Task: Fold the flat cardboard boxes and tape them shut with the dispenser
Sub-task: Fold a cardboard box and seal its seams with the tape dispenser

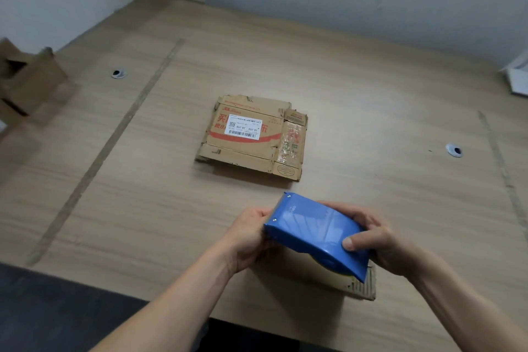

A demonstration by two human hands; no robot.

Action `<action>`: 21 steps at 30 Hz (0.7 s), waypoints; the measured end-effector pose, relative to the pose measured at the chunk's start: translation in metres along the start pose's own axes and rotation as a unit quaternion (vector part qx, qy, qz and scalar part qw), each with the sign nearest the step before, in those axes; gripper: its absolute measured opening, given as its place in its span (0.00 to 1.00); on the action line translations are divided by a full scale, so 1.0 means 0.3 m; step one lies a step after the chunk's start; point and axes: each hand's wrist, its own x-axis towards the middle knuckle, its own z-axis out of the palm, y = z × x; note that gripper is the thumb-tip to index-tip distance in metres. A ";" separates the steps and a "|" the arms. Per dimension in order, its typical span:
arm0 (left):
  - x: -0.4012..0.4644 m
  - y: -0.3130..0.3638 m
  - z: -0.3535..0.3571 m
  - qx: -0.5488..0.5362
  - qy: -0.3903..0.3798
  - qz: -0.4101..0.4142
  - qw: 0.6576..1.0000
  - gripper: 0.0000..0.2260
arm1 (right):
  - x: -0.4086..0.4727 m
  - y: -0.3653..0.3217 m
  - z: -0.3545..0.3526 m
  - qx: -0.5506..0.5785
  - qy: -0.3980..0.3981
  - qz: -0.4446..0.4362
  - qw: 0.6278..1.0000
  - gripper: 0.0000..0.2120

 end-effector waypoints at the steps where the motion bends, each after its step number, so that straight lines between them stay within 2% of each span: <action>1: 0.001 0.000 -0.001 0.010 0.005 0.003 1.000 0.10 | 0.002 0.000 -0.001 -0.007 -0.003 0.002 1.000 0.37; 4: -0.003 0.009 0.005 0.026 0.017 0.009 0.999 0.10 | 0.004 -0.007 -0.001 -0.032 -0.007 0.007 0.999 0.36; 8: 0.006 0.009 0.005 0.020 0.040 0.015 0.999 0.16 | 0.005 -0.019 0.002 -0.062 -0.010 0.013 0.998 0.36; 11: 0.003 0.003 0.008 0.032 0.061 0.023 0.997 0.16 | 0.004 -0.024 0.003 -0.091 -0.014 0.015 0.996 0.36; 13: -0.001 0.004 0.001 0.015 0.121 0.031 0.992 0.13 | -0.018 -0.025 -0.013 -0.112 -0.009 0.026 0.993 0.37; 16: 0.003 0.018 -0.074 -0.034 0.198 0.057 0.978 0.13 | -0.075 -0.016 -0.051 -0.133 0.011 0.059 0.989 0.36; 19: -0.013 0.028 -0.096 0.028 0.179 0.085 0.980 0.17 | -0.092 0.010 -0.073 -0.138 0.035 0.070 0.987 0.36; 21: -0.030 0.027 -0.075 0.140 0.184 0.148 0.962 0.16 | -0.083 0.017 -0.071 -0.123 0.051 0.062 0.989 0.35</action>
